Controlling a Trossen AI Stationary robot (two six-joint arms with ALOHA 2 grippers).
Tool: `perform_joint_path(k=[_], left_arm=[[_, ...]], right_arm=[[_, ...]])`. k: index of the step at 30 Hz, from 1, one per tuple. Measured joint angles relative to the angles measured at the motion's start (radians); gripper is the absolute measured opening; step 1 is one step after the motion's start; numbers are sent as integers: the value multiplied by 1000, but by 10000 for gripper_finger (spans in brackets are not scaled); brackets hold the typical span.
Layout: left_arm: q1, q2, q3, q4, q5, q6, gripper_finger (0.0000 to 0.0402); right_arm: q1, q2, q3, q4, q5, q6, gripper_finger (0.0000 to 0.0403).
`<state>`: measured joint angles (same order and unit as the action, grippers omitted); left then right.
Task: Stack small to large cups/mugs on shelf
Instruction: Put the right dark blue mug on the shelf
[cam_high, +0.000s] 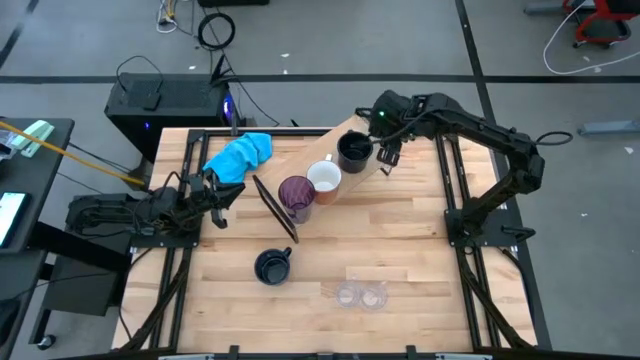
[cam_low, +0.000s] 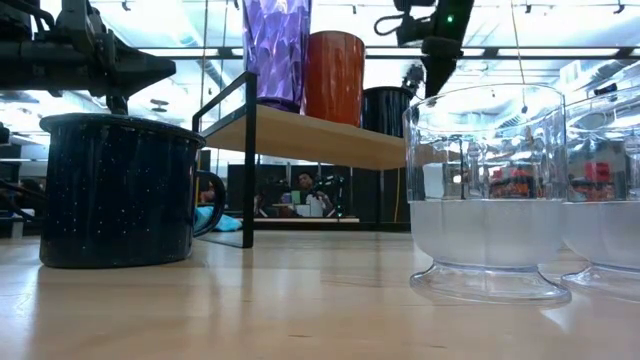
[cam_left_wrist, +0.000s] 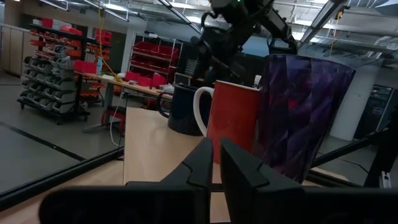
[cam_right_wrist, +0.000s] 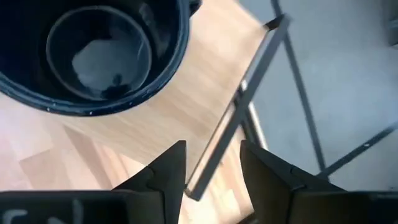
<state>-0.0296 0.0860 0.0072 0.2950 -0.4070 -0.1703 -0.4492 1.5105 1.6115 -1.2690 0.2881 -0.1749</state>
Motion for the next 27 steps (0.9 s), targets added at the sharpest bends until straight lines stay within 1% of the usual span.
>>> perform_joint_path(k=[2,8,11,13,16,23,27], left_arm=[[0,0,0,0,0,0,31],[0,0,0,0,0,0,34],[0,0,0,0,0,0,38],[0,0,0,0,0,0,40],[0,0,0,0,0,0,40],[0,0,0,0,0,0,30],[0,0,0,0,0,0,32]], right_arm=[[-2,0,-32,19,-27,-1,158],[15,1,-146,161,-39,-11,158],[23,1,-174,216,-89,18,158],[29,1,-178,229,-115,57,158],[39,1,-178,230,-125,92,158],[99,1,-179,293,-137,97,158],[126,1,-179,301,-138,103,158]])
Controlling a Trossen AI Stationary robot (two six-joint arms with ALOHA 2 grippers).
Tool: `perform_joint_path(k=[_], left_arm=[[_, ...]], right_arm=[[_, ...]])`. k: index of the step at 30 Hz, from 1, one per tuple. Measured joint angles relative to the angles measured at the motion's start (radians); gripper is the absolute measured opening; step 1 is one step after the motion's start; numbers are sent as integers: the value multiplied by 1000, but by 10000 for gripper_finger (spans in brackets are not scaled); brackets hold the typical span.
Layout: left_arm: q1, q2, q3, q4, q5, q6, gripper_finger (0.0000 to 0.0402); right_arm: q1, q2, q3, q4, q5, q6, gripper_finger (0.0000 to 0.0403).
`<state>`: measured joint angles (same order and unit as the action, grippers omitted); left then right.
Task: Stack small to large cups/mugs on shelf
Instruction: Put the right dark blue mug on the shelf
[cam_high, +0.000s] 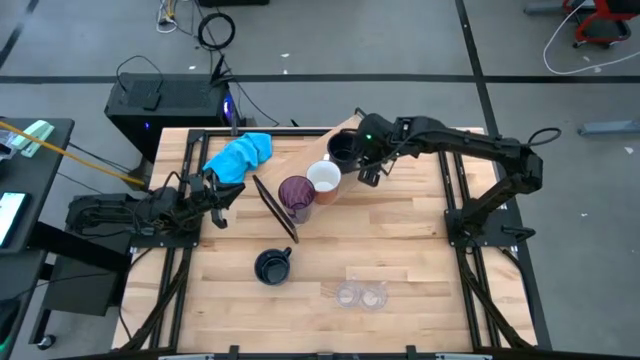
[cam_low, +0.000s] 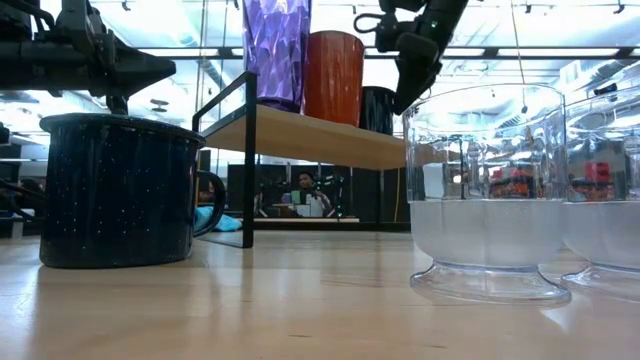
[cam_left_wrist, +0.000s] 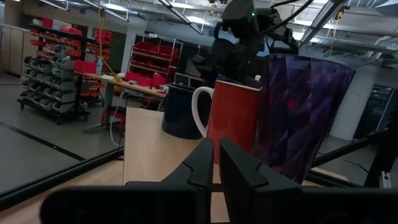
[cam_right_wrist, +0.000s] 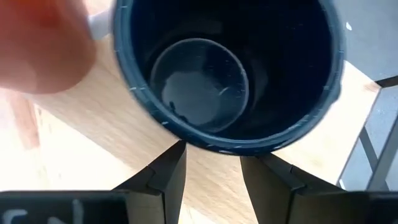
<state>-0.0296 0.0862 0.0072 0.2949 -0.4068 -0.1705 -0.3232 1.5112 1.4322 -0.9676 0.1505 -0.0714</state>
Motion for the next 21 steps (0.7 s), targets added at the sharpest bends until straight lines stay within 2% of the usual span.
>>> perform_joint_path(k=[9,21], left_arm=[[0,0,0,0,0,0,40],[0,0,0,0,0,0,33]], right_arm=[[11,0,0,-45,-4,10,158],[-49,0,0,78,-2,-39,158]])
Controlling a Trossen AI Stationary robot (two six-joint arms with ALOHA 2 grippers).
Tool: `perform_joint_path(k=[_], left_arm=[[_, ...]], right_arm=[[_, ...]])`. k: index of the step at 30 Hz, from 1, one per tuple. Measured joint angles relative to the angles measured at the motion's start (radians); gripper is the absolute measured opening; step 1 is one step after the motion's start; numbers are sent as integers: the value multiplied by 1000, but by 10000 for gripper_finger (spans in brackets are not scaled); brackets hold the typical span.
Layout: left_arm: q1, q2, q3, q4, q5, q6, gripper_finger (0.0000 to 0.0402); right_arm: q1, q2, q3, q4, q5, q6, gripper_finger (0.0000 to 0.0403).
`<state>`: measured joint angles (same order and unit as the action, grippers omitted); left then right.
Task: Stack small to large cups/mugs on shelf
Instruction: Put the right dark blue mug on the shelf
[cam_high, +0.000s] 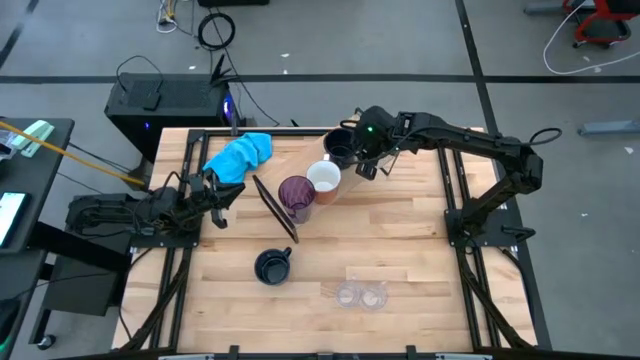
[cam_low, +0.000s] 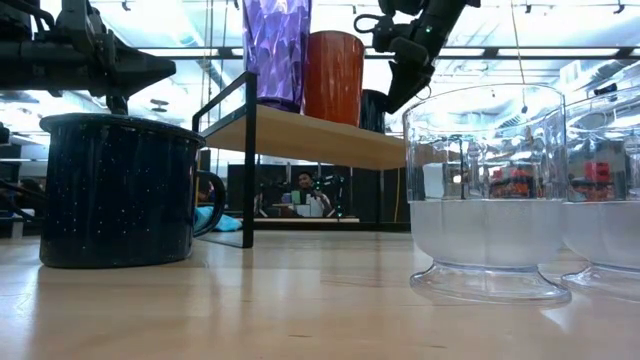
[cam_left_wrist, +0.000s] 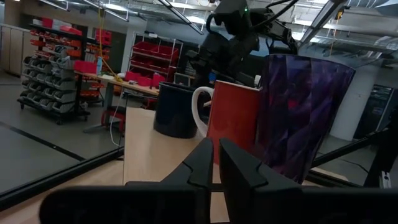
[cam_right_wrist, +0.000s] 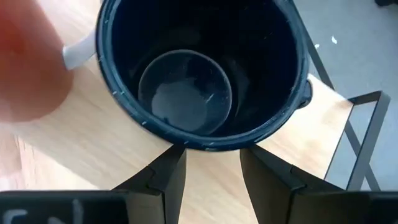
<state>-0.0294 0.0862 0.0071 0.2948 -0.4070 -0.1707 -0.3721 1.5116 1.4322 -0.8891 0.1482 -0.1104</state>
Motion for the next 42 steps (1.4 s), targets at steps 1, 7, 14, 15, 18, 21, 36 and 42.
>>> perform_joint_path(k=[1,7,14,15,18,21,36,42], left_arm=[[0,0,0,0,0,0,35],[0,0,0,0,0,0,40],[0,0,0,0,0,0,32],[0,0,0,0,0,0,31],[0,0,0,0,0,0,30],[0,0,0,0,0,0,35],[0,0,0,0,0,0,30],[0,0,0,1,0,0,36]], right_arm=[[-1,0,0,4,0,-3,158],[-1,0,0,-16,0,-26,158],[-69,0,0,-37,2,-68,158],[-74,0,0,-32,0,-69,158],[-75,0,0,-29,-40,-69,158],[-63,-1,-27,10,-45,-69,158],[-36,0,-148,189,-46,-45,158],[-36,1,-148,231,-46,-17,158]])
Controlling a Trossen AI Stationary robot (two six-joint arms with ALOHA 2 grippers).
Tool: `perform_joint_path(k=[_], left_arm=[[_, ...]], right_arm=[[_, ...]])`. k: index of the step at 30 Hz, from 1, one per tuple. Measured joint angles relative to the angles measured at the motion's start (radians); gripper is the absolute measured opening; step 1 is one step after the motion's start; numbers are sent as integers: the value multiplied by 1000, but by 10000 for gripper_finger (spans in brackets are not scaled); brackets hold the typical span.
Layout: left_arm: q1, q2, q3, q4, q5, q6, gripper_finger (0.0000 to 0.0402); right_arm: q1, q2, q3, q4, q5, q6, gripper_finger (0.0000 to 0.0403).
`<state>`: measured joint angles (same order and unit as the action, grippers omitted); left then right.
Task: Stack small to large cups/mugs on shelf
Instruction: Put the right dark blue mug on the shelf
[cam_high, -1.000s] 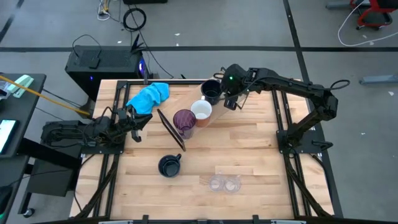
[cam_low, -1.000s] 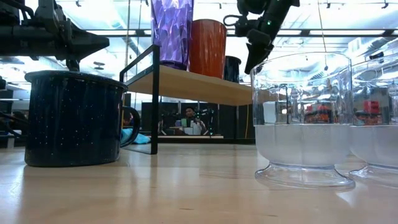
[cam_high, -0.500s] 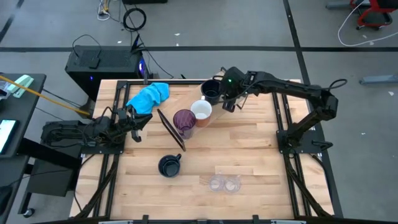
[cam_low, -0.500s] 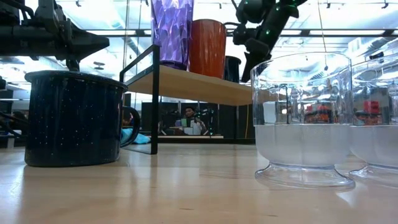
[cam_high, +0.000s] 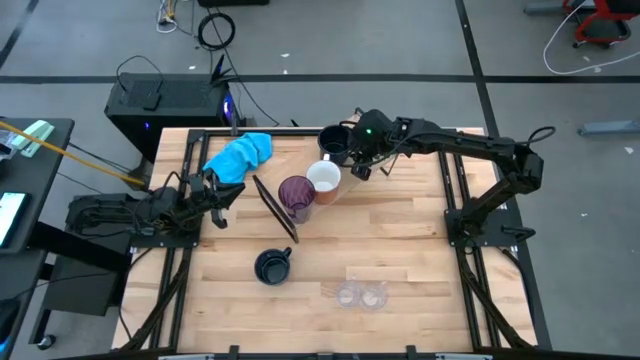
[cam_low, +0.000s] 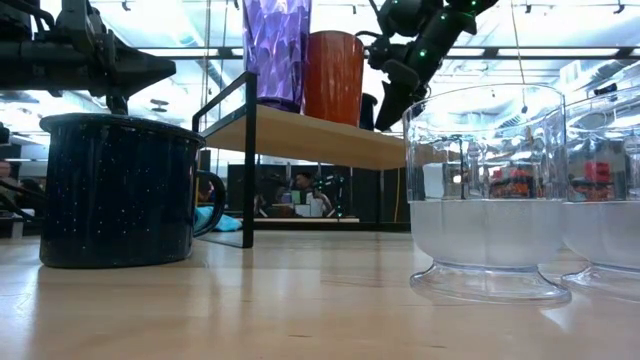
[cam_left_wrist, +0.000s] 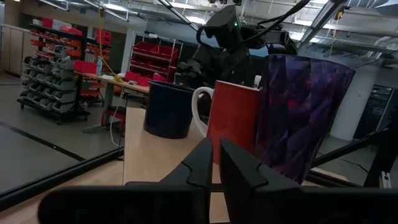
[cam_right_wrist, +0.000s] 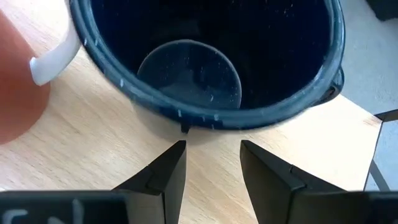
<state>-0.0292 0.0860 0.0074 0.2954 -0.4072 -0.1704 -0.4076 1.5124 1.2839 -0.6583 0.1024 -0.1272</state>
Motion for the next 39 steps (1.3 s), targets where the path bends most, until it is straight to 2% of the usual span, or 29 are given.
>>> perform_joint_path(k=[12,17,26,39], left_arm=[[0,0,0,-1,0,0,32],[0,0,0,0,0,0,31],[0,0,0,-1,0,0,40],[0,0,0,-1,0,0,34]], right_arm=[[0,0,0,-13,-2,-14,158],[0,0,0,-21,-58,-20,158],[12,-1,-107,66,-53,50,158],[90,-1,-68,123,-54,225,158]])
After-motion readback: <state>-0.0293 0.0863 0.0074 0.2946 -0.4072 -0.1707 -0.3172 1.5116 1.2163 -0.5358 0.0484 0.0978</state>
